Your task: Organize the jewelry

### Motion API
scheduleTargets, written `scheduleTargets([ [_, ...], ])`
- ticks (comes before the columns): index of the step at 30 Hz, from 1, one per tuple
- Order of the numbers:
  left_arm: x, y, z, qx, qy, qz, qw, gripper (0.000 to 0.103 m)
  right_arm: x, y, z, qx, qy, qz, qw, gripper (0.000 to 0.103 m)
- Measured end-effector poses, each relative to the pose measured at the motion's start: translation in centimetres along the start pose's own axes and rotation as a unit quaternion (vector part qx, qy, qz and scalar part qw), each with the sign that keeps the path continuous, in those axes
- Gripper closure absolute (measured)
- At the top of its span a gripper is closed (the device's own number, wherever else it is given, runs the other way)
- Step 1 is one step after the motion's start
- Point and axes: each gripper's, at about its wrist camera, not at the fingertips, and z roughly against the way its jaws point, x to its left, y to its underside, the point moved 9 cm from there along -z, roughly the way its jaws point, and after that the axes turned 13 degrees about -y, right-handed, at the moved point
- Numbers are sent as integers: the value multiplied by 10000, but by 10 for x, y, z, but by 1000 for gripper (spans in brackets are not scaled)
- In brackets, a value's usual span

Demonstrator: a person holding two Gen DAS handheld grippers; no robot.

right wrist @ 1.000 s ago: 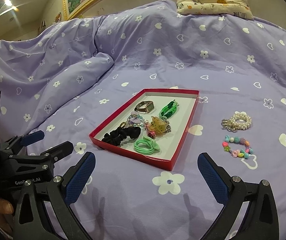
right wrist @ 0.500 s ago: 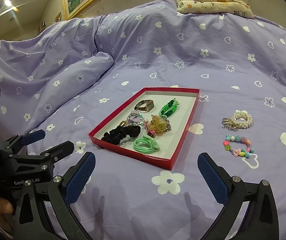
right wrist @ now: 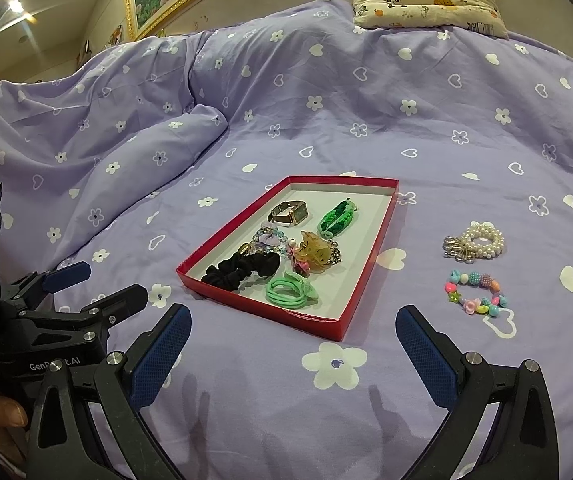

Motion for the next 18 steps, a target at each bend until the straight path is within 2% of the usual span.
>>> scheduleTargets([
  [18,1,2,0,4,6,2,10000,0,3,-3,3,-32,-19,19,10000,0],
])
